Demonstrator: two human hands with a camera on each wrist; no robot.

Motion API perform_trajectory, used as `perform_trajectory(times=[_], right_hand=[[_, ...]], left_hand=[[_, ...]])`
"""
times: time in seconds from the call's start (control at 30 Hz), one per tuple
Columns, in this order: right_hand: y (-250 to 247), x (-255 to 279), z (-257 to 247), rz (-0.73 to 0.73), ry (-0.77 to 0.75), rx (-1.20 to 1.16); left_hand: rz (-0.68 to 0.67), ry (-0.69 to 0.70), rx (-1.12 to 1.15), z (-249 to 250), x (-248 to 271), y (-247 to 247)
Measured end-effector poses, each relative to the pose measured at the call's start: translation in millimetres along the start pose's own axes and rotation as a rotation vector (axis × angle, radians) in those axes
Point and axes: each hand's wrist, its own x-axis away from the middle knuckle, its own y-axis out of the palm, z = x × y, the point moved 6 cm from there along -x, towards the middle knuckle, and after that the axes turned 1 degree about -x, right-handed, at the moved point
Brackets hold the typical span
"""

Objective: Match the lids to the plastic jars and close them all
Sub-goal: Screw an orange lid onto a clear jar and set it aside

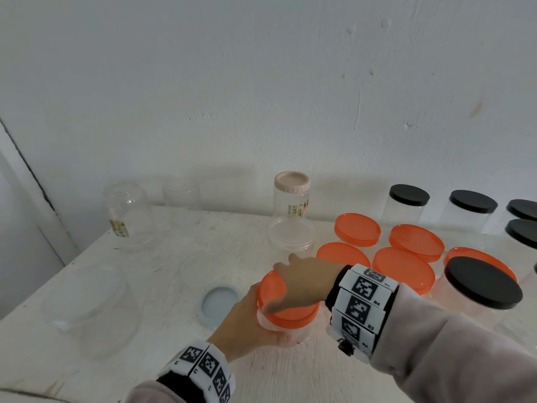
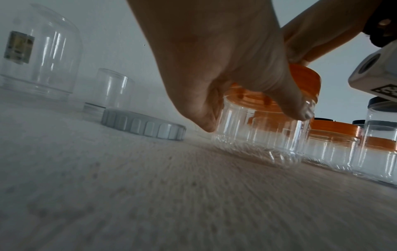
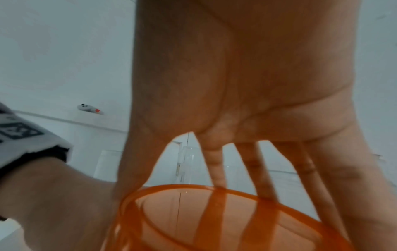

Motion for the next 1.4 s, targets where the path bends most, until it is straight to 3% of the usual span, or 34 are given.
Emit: perform_trajectory(times=[0.1,0.27,0.57,0.77,1.07,1.27,1.4], right_hand=[[-1.1,2.9,2.8,-0.048,0.004,0.006],[-3.5,6.8,-6.3,-0.087,-0.171,-0.006],[1.3,-2.5,5.4,0.009,0.000,-0.031],[0.6,3.0,-0.9,-0.061,-0.160,-0.102],[-0.8,-1.9,8.8,0.072,-0.002,-0.013],[1.2,3.9,0.1,-0.035,-0.201,-0.109],[4.8,2.1,1.7,0.009,-0.164,-0.080]], left_hand=[[-0.003,-0.004,0.000,-1.6,-0.7,0.1],[-0.003,-0.037,-0.011,-5.5,-2.1,0.3],[-0.005,-0.023,0.001,-4.1,-1.4,1.4],[-0.021,-0.034,-0.027,-5.4,-2.1,2.2],[-0.008,0.021,0.015,8.7,0.5,0.8],[-0.015,-0.044,-0.028,-5.1,-1.6,1.7],[-0.014,-0.056,0.005,-5.1,-1.1,1.5]])
